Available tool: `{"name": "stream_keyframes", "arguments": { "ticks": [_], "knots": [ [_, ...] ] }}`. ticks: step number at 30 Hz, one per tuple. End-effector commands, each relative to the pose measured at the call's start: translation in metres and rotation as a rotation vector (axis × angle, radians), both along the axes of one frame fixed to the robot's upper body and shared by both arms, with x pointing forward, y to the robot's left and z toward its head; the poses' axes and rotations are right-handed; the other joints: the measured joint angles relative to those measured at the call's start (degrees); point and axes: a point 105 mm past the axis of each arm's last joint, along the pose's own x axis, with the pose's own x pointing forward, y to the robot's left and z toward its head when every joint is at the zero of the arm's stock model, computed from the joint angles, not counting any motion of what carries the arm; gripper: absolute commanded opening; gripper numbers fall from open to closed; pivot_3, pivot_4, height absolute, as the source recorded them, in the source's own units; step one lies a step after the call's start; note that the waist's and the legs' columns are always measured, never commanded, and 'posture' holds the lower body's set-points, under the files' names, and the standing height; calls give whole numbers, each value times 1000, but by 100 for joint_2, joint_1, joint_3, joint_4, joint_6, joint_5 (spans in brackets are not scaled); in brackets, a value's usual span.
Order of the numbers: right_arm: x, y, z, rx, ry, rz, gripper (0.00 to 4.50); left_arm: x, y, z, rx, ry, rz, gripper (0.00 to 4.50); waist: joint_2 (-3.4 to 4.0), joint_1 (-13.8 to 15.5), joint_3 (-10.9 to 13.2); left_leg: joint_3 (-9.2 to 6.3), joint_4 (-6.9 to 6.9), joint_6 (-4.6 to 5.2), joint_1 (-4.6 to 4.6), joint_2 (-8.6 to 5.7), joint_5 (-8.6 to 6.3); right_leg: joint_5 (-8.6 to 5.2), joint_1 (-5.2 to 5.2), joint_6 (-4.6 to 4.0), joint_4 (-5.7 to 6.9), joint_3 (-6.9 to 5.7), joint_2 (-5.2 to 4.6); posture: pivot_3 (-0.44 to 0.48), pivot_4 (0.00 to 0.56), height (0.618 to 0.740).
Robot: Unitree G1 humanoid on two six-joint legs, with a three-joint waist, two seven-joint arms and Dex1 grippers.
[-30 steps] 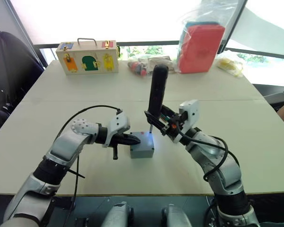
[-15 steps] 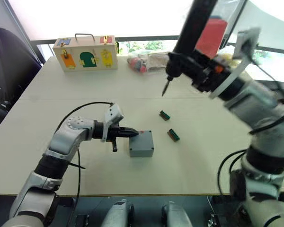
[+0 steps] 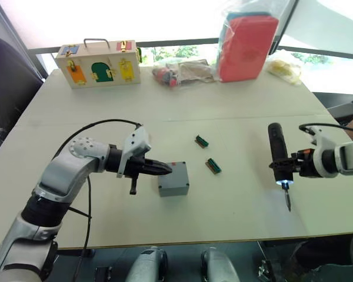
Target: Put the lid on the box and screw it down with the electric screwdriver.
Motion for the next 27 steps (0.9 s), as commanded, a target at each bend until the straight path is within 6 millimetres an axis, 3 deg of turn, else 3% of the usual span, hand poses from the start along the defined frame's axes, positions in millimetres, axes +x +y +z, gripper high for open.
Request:
{"name": "stream_keyframes", "arguments": {
  "ticks": [1, 12, 14, 15, 17, 20, 24, 27],
  "knots": [
    [0, 0, 16, -5, -28, 34, 1808, -10, -6, 6, -4, -32, -44, 0, 1, 15, 7, 0, 2, 0, 1, 2, 0, 1, 1, 0, 3, -1, 7, 0, 150, 740],
    [8, -7, -5, -85, 69, 17, 1808, -9, 0, -1, 19, -16, 8, 0, -5, 46, 17, -2, 14, 3, -1, 2, -2, 3, 5, 5, 1, -4, 18, 0, 150, 740],
    [9, -7, -7, -99, 71, 23, 2814, -7, 2, -1, 23, -16, 27, 0, -5, 42, 17, -2, 14, 2, 1, 2, -1, 5, 6, 7, 3, -4, 19, 0, 150, 740],
    [10, -7, -8, -103, 74, 25, 2897, -5, 4, -1, 24, -16, 42, 0, -4, 42, 17, -2, 14, 2, 1, 2, -1, 5, 5, 8, 4, -4, 19, 0, 150, 740],
    [10, -7, -10, -112, 78, 34, 3673, -2, 8, 1, 21, -18, 68, 0, -5, 47, 17, -2, 14, 2, 2, 3, -1, 5, 6, 8, 4, -4, 19, 0, 150, 740],
    [11, -7, -12, -122, 82, 39, 4431, 4, 13, 3, 22, -24, 95, 0, -7, 48, 17, -3, 15, 2, 2, 2, -1, 5, 7, 9, 4, -4, 20, 0, 150, 740],
    [15, -11, -8, -129, 49, 25, 4431, 10, 20, 6, 25, -30, 123, 0, -11, 48, 17, -3, 20, 2, 3, 2, -1, 10, 12, 16, 3, -4, 20, 0, 150, 740],
    [24, -11, 15, -114, -65, 33, 4431, 14, 29, 12, 19, -28, 154, 0, -11, 47, 18, -3, 21, 2, 3, 1, -1, 10, 11, 17, 3, -4, 20, 0, 150, 740]
  ]
}}
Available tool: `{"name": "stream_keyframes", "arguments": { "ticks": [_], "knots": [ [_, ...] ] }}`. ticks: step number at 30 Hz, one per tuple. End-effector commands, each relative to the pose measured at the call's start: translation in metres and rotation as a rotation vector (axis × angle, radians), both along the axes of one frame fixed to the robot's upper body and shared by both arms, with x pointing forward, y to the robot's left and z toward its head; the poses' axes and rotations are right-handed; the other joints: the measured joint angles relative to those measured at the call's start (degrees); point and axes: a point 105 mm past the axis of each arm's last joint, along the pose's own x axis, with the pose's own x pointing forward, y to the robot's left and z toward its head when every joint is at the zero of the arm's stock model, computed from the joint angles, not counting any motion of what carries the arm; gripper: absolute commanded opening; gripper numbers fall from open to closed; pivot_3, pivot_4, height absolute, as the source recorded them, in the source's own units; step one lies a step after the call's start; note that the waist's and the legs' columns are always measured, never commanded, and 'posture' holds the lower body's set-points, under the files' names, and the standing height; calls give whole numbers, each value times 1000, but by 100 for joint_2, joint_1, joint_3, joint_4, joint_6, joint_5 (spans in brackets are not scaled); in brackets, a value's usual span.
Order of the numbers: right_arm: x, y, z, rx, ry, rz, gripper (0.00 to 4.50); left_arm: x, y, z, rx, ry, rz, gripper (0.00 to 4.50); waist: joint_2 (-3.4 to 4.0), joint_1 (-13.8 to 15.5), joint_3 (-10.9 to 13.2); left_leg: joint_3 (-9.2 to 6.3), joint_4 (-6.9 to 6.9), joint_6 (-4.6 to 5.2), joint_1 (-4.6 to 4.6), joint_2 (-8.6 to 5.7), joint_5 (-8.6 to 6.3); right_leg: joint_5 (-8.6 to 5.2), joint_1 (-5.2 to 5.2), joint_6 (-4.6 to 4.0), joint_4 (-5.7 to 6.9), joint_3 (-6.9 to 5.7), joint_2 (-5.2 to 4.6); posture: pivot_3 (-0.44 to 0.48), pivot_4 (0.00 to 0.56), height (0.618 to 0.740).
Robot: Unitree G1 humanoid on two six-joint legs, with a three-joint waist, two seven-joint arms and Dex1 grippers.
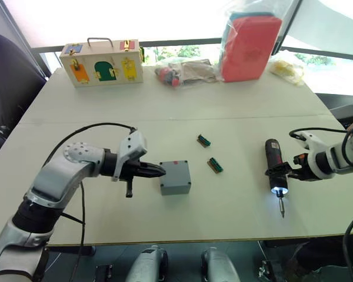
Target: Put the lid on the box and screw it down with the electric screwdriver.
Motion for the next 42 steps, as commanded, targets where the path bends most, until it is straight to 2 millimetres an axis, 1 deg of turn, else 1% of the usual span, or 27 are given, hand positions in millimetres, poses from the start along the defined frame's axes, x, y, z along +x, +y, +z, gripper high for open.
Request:
{"name": "stream_keyframes", "arguments": {
  "ticks": [1, 2, 4, 5, 6, 8, 9, 11, 12, 14, 16, 18, 21, 24, 29, 33, 35, 37, 39, 42],
  "knots": [
    [14, -3, 36, -8, -175, 17, 4431, 7, 12, 22, -27, -55, 34, 0, 1, -3, 1, 0, -1, 0, -1, 0, 0, 0, -2, 0, 1, 0, 0, 0, 150, 740],
    [15, -3, 40, -14, -193, 25, 4431, 8, 14, 22, -29, -54, 41, 0, 1, -6, 2, 0, -1, 0, -1, 0, 0, 0, -4, 1, 2, 0, 0, 0, 150, 740],
    [17, 0, 55, -23, -255, 60, 4431, 12, 22, 25, -34, -51, 71, 0, 2, -6, 2, 0, -3, -1, -1, 0, 0, 0, -6, 1, 5, 0, 0, 0, 150, 740],
    [18, 6, 68, -26, -314, 103, 4431, 16, 28, 27, -40, -48, 100, 0, 3, -7, 3, 0, -3, -2, -1, 0, 1, 0, -7, 1, 6, 0, 1, 0, 150, 740],
    [18, 11, 77, -28, -355, 136, 4431, 18, 33, 28, -44, -46, 120, 0, 5, -9, 4, 0, -3, -2, -1, 0, 1, 0, -8, 1, 8, 0, 1, 0, 150, 740],
    [19, 33, 101, -20, -502, 280, 4431, 24, 43, 24, -43, -34, 168, 0, 5, -10, 5, 0, -3, -2, 0, 0, 1, 0, -9, 1, 11, 0, 1, 0, 150, 740],
    [15, 53, 110, 12, -574, 386, 4431, 25, 45, 19, -37, -26, 185, 0, 6, -16, 5, 0, -3, -3, -1, 0, 1, 0, -13, 2, 13, 0, 1, 0, 150, 740],
    [2, 83, 115, 68, -656, 555, 4431, 25, 47, 11, -31, -11, 202, 0, 5, -13, 4, 0, -4, -3, 0, 2, 1, -1, -14, 3, 17, 0, 2, 0, 150, 740],
    [-2, 91, 115, 82, -675, 601, 4431, 25, 47, 9, -30, -6, 205, 0, 1, -11, 4, -2, -5, -3, 0, 2, 1, -2, -13, 3, 16, 0, 3, 0, 150, 740],
    [-24, 130, 92, 33, -715, 843, 4431, 24, 42, -3, -26, 7, 212, 0, -8, 7, 4, -3, -5, -3, 0, 2, 1, -2, -10, 4, 16, 0, 3, 0, 150, 740],
    [-39, 156, 62, 18, -709, 979, 4431, 22, 37, -18, -3, 16, 213, 0, -18, 15, 2, -9, -4, -4, 5, 2, 1, -2, -2, 4, 15, -1, 1, 0, 150, 740],
    [-45, 166, 44, 21, -696, 1016, 4431, 21, 33, -26, 4, 18, 213, 0, -19, 36, 4, -8, 3, -5, 3, 0, 1, -1, -4, 5, 20, 1, -2, 0, 150, 740],
    [-52, 183, 15, 74, -657, 1040, 4431, 22, 20, -35, -6, 18, 205, 0, -33, 117, 1, -7, 8, -6, 4, -9, 2, 1, -8, 4, 31, 5, -11, 0, 150, 740],
    [-52, 195, 1, 104, -656, 1030, 4431, 20, 10, -38, -16, 18, 185, 0, -34, 133, 1, -11, 9, -10, 5, -9, 3, 1, -8, 3, 33, 5, -11, 0, 150, 740],
    [-55, 215, -9, 184, -643, 1026, 4431, 20, -4, -37, -33, 15, 138, 0, -36, 123, 1, -12, 5, -28, 3, -7, 14, 0, -15, 2, 36, 8, -8, 0, 150, 740],
    [-65, 228, -5, 288, -633, 1046, 4431, 28, -15, -35, -47, -8, 101, 0, -37, 142, 1, -18, 5, -26, 4, -8, 13, 0, -14, 1, 42, 4, -7, 0, 150, 740],
    [-73, 232, -4, 323, -617, 1058, 4431, 36, -20, -34, -44, -28, 87, 0, -37, 136, 1, -18, 5, -26, 4, -9, 12, 0, -13, 1, 42, 2, -6, 0, 150, 740],
    [-77, 233, -3, 328, -608, 1061, 4431, 44, -23, -34, -38, -43, 80, 0, -37, 135, 1, -18, 4, -25, 4, -9, 12, 0, -14, 1, 42, 3, -4, 0, 150, 740],
    [-77, 230, -4, 294, -607, 1058, 4431, 51, -22, -34, -22, -61, 83, 0, -38, 126, 1, -18, 5, -25, 4, -9, 13, 0, -15, 1, 44, 2, -2, 0, 150, 740],
    [-75, 220, 4, 247, -631, 1045, 4431, 59, -11, -33, 10, -89, 107, 0, -38, 123, 1, -18, 5, -25, 4, -9, 13, 0, -15, 1, 45, 3, -2, 0, 150, 740]
  ]
}}
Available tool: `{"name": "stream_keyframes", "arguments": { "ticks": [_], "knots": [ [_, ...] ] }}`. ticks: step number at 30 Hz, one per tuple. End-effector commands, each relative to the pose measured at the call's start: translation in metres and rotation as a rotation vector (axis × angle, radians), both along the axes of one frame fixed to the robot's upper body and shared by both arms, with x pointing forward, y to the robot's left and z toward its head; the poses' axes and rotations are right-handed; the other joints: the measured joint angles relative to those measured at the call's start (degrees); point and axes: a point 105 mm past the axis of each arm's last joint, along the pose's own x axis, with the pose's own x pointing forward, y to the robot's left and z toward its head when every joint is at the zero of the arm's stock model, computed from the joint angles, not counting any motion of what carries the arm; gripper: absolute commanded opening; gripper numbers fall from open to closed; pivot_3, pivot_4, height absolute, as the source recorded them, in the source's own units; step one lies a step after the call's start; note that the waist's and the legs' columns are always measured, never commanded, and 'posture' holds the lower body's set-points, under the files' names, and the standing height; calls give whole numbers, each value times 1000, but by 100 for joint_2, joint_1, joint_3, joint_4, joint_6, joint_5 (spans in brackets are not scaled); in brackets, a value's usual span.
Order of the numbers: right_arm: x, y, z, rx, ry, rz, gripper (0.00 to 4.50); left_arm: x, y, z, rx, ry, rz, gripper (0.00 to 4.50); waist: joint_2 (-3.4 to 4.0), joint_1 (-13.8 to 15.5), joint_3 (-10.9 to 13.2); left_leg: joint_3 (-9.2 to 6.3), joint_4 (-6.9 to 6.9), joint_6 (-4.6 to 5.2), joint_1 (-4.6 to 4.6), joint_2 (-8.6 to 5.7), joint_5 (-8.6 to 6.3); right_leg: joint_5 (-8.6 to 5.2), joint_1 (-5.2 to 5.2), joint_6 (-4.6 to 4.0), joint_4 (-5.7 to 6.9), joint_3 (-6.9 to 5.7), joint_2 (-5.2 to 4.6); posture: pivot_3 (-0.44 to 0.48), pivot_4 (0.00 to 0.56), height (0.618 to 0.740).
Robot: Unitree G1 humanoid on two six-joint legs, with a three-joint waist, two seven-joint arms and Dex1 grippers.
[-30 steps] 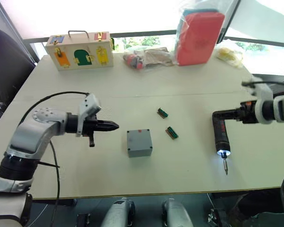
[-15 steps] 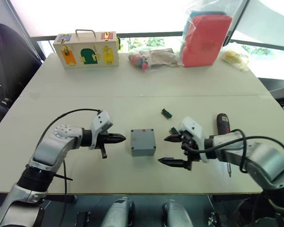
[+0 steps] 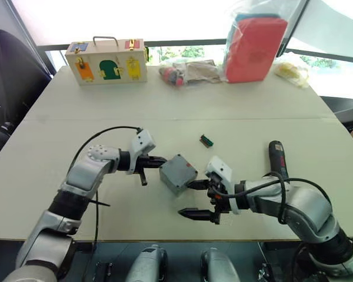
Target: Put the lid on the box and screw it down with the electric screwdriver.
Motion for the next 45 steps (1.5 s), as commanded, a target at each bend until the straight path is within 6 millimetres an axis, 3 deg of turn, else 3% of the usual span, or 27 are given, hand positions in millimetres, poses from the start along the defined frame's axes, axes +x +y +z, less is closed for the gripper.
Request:
{"name": "stream_keyframes", "arguments": {
  "ticks": [1, 5, 8, 11, 17, 33, 39, 42, 45],
  "knots": [
    [3, -11, 20, -3, -89, -26, 4431, 6, 13, 6, 31, -46, 9, 0, 0, -5, 0, 0, 0, 0, 0, 0, 0, 0, -1, 0, 1, 0, 0, 0, 150, 740],
    [25, -29, 28, -79, -198, -104, 4431, 1, 39, 3, 95, -40, 41, 0, -2, -23, 2, 0, -1, 1, 0, 1, 0, 0, -5, 0, 2, 0, 2, 0, 150, 740],
    [34, -32, 23, -93, -207, -112, 4431, -10, 44, -1, 104, -8, 33, 0, -2, -14, 2, 1, -2, 1, 0, 2, 0, -1, -5, 0, 2, 1, 2, 0, 150, 740],
    [39, -28, 17, -104, -213, -90, 4431, -25, 34, -5, 76, 25, 9, 0, -2, 7, 2, 2, -1, 3, 0, 1, -1, -1, 0, 0, 1, 1, -1, 0, 150, 740],
    [33, -21, -1, -123, -169, -31, 4431, -33, 14, -10, 29, 36, 2, 0, -5, -1, 3, 0, 3, 4, 0, 1, -2, -1, 3, 0, 2, 1, -1, 0, 150, 740],
    [26, -13, -6, -95, -138, -54, 4431, -18, 5, -9, 9, -9, 25, 0, -6, 0, 2, 0, 2, 1, 1, 1, 0, -1, 1, 0, 5, 0, 2, 0, 150, 740],
    [37, -32, 7, -130, -193, -96, 4431, -26, 19, -12, 38, 36, 5, 0, -6, 0, 2, 0, 2, 1, 1, 1, 0, -1, 0, 0, 4, 0, 2, 0, 150, 740],
    [33, -40, 17, -125, -193, -77, 4431, -35, 24, -17, 54, 71, -29, 0, -5, -1, 2, 0, 1, 1, 1, 1, 0, -1, 0, 0, 4, 0, 2, 0, 150, 740],
    [35, -47, 41, -47, -194, -62, 4431, -39, 26, -21, 48, 87, -39, 0, -6, -1, 2, 0, 1, 1, 1, 1, 0, -1, 2, 0, 2, 0, 1, 0, 150, 740]
  ]
}}
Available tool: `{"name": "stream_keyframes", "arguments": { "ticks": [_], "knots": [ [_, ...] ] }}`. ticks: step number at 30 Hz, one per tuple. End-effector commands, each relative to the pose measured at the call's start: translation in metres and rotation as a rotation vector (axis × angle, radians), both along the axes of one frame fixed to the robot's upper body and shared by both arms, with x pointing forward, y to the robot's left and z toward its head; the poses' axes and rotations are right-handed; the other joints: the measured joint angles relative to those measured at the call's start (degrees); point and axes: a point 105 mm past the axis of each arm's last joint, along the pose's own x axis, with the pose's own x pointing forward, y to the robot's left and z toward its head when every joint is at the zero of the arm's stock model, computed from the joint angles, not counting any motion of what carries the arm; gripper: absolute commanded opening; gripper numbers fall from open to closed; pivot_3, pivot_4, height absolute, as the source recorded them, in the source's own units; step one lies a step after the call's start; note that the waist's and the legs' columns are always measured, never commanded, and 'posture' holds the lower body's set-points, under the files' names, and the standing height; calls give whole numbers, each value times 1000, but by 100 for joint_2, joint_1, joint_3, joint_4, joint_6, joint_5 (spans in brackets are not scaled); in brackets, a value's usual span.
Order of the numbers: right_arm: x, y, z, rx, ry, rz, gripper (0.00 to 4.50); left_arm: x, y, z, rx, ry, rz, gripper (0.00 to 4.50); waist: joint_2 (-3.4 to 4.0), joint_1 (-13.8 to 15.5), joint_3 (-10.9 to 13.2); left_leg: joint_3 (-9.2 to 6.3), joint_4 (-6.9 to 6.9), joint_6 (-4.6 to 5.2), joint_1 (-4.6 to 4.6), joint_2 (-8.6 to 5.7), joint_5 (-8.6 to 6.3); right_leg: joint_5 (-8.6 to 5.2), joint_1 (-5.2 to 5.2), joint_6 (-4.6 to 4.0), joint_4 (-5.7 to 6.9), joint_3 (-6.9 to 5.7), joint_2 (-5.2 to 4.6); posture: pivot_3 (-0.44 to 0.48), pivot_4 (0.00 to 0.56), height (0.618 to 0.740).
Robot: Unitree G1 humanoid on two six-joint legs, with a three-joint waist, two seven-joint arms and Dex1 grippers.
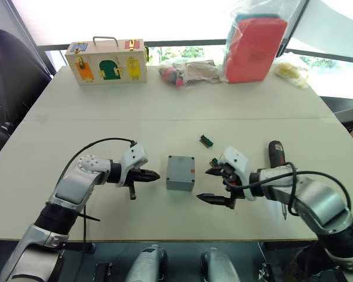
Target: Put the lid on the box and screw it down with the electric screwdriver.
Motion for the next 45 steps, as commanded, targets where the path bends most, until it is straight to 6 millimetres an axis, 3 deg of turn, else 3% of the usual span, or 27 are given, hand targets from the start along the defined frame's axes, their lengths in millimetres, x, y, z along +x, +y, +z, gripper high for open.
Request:
{"name": "stream_keyframes", "arguments": {
  "ticks": [1, 5, 11, 14, 16, 19, 23, 25, 26, 33, 45],
  "knots": [
    [5, -2, 44, 111, -79, 47, 4431, -5, -5, 4, -28, -12, -38, 0, -1, -3, 1, 0, 0, 0, 0, 0, 0, 0, 0, 0, 0, 0, -1, 0, 150, 740],
    [40, -16, 64, 191, -146, -61, 4431, -6, -12, -1, -47, -14, -32, 0, -1, 1, 0, 0, 0, 0, 4, 0, 0, 1, 3, 0, 1, 0, -2, 0, 150, 740],
    [113, -33, 61, 205, -265, -319, 4431, -8, -17, 0, -59, -17, -34, 0, -1, -25, 0, 6, -2, -28, 2, 0, 16, 0, -4, -1, 3, 3, -1, 0, 150, 740],
    [137, -25, 54, 203, -295, -355, 4431, -5, -10, 17, -47, -50, -14, 0, -1, -51, 0, 6, -5, -33, 2, 0, 19, 1, -8, -1, 6, 3, 0, 0, 150, 740],
    [150, -17, 49, 220, -294, -369, 4431, 2, 1, 47, -80, -82, 30, 0, 0, -53, 1, 7, -10, -52, -1, 0, 30, 1, -14, -1, 7, 4, 2, 0, 150, 740],
    [158, -13, 44, 227, -298, -375, 4431, 6, 11, 76, -117, -111, 72, 0, -1, -54, 2, 5, -11, -55, -2, 1, 33, 0, -14, -1, 8, 3, 5, 0, 150, 740],
    [161, -9, 35, 234, -274, -373, 3525, 16, 21, 122, -212, -185, 151, 0, -1, -52, 2, 5, -10, -56, -2, -1, 33, 1, -11, -1, 8, 3, 5, 0, 150, 740],
    [159, -5, 28, 227, -254, -347, 2838, 18, 19, 134, -249, -203, 167, 0, -1, -70, 2, 4, -10, -56, -2, -1, 33, 1, -11, -1, 9, 3, 7, 0, 150, 740],
    [158, -3, 25, 223, -248, -336, 2490, 18, 16, 135, -254, -204, 166, 0, -1, -82, 2, 4, -10, -57, -1, -1, 34, 0, -11, -1, 10, 3, 7, 0, 150, 740],
    [159, -2, 18, 205, -242, -344, 2490, 14, 6, 124, -239, -184, 162, 0, 0, -179, 2, 3, -15, -60, -1, 1, 35, 0, -12, 0, 17, 5, 11, 0, 150, 740],
    [156, 1, 11, 210, -216, -345, 2490, 21, 9, 118, -206, -203, 174, 0, 0, -163, 2, 3, -16, -63, -1, 1, 37, 0, -14, 0, 14, 8, 12, 0, 150, 740]
  ]
}}
